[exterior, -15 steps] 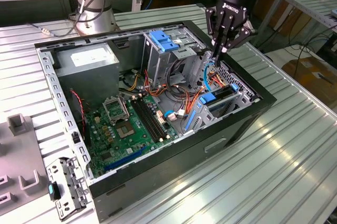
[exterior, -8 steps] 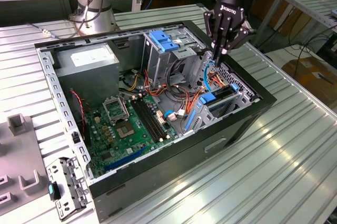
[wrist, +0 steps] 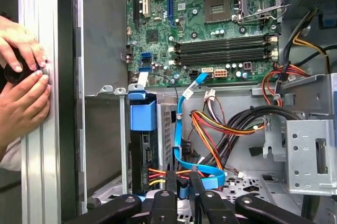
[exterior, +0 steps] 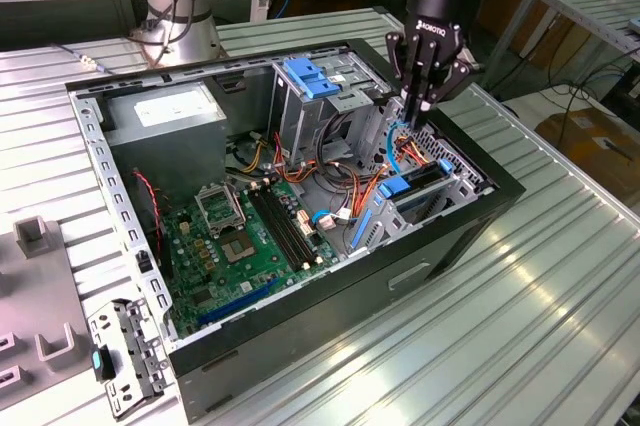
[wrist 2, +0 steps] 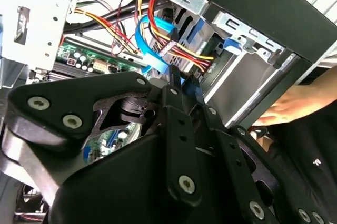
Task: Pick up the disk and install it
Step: 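Insert the second disk wire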
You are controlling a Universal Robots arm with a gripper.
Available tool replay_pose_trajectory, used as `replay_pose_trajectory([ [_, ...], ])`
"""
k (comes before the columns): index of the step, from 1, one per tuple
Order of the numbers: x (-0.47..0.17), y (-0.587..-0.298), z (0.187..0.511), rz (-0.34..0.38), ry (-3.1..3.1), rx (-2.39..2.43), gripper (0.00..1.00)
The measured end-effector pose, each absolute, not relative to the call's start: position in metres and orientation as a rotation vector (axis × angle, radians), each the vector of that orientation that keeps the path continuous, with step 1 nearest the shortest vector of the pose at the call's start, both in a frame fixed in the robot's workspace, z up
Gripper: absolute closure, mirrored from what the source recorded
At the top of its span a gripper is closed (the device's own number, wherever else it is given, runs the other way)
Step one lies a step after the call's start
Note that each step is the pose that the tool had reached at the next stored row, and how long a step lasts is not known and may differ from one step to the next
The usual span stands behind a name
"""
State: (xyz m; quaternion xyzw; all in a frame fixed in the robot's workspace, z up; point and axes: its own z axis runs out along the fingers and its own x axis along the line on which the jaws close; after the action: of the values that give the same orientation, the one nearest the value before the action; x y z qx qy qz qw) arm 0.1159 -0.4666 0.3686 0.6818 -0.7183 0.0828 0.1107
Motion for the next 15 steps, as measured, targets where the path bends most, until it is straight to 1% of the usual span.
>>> replay_pose_trajectory([
  [3,0.116,-0.467,0.366,0.253,-2.105,1.997,0.77],
  [4,0.116,-0.467,0.366,0.253,-2.105,1.997,0.84],
  [15,0.103,-0.474,0.365,0.255,-2.104,2.001,0.84],
])
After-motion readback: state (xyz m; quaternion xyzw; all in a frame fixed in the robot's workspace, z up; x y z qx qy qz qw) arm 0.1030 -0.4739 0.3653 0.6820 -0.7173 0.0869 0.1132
